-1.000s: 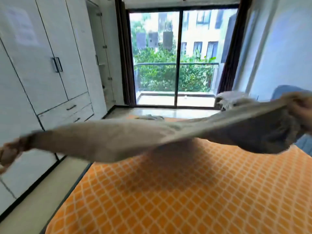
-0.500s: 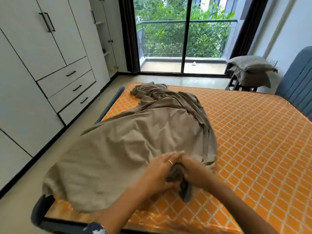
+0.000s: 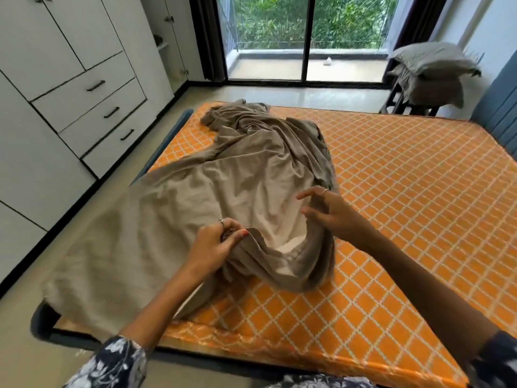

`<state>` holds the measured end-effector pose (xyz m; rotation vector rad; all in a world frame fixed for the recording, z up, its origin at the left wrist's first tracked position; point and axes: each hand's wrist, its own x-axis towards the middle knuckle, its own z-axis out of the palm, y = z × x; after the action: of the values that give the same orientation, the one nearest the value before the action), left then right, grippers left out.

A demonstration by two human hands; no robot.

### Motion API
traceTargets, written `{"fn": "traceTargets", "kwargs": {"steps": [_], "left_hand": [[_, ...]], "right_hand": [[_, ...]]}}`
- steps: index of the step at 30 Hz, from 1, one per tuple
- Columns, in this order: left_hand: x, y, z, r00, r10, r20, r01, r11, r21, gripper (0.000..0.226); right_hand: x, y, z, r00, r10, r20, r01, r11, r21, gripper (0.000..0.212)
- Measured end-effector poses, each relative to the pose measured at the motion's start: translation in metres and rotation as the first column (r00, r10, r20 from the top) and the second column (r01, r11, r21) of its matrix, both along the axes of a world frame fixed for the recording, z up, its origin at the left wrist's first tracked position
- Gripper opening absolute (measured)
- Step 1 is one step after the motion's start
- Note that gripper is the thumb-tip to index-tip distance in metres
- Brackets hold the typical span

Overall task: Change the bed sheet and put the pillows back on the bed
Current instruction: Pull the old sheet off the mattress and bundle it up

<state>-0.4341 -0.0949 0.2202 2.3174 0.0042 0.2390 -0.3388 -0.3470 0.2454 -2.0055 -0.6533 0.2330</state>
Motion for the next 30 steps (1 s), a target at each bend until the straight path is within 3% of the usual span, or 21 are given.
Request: {"fn": "traceTargets", "kwargs": {"steps": [3,5,7,10,11,13,14,17,19,20,21,23,25,28,30], "left_hand": [[-0.002,0.007,0.006,0.998,0.063,0.004,-0.063,0.997,-0.035,0.006],[-0.007,0.018,0.009,0.995,0.098,0.036,-0.097,0.995,-0.028,0.012],[-0.015,0.032,0.007,0.991,0.129,0.034,-0.131,0.991,0.037,0.015],[-0.015,0.036,0.009,0.984,0.173,-0.051,-0.156,0.956,0.247,0.008],[-0.009,0.026,0.013,0.985,0.162,-0.059,-0.134,0.933,0.333,0.036],[0.006,-0.009,0.024,1.000,0.027,0.014,-0.030,0.946,0.322,0.086],[0.013,-0.032,0.035,0.999,-0.039,0.033,0.031,0.974,0.223,0.093],[0.027,-0.076,0.060,0.992,-0.126,-0.021,0.124,0.989,-0.078,0.068],[0.027,-0.074,0.057,0.990,-0.138,-0.030,0.136,0.989,-0.058,0.026],[0.022,-0.070,0.054,0.990,-0.143,-0.022,0.142,0.990,-0.023,0.017],[0.016,-0.066,0.051,0.988,-0.158,-0.002,0.157,0.988,-0.004,0.014],[0.002,-0.060,0.042,0.983,-0.173,0.057,0.172,0.985,0.015,0.040],[-0.015,-0.057,0.033,0.978,-0.186,0.096,0.184,0.983,0.025,0.061],[-0.044,-0.052,0.027,0.979,-0.196,0.058,0.199,0.979,-0.036,0.055],[-0.059,-0.049,0.025,0.981,-0.190,0.036,0.191,0.981,-0.034,0.044]], "right_hand": [[0.020,-0.023,-0.003,0.998,-0.057,-0.010,0.058,0.998,0.025,0.016],[0.028,-0.036,-0.004,0.993,-0.091,-0.069,0.099,0.988,0.115,0.019],[0.030,-0.038,-0.004,0.980,-0.127,-0.150,0.165,0.947,0.275,0.017],[0.018,-0.017,0.010,0.971,-0.031,-0.237,0.132,0.896,0.425,0.020],[0.014,-0.006,0.014,0.975,0.018,-0.221,0.083,0.895,0.438,0.025],[0.004,0.019,0.025,0.987,0.061,-0.149,0.002,0.920,0.393,0.011],[-0.001,0.030,0.029,0.993,0.075,-0.096,-0.034,0.929,0.368,0.013],[-0.022,0.051,0.038,0.996,0.093,-0.014,-0.081,0.921,0.380,0.024],[-0.031,0.049,0.038,0.996,0.090,0.023,-0.091,0.918,0.385,0.032],[-0.033,0.044,0.035,0.993,0.115,0.020,-0.114,0.915,0.388,0.036],[-0.036,0.039,0.033,0.989,0.151,-0.008,-0.134,0.902,0.411,0.041],[-0.041,0.025,0.024,0.979,0.199,-0.045,-0.163,0.896,0.414,0.047],[-0.049,0.012,0.007,0.983,0.182,0.014,-0.179,0.943,0.281,0.050],[-0.058,-0.007,-0.026,0.989,0.133,0.062,-0.137,0.989,0.064,0.054],[-0.060,-0.017,-0.047,0.999,0.050,0.017,-0.051,0.998,0.032,0.049]]}}
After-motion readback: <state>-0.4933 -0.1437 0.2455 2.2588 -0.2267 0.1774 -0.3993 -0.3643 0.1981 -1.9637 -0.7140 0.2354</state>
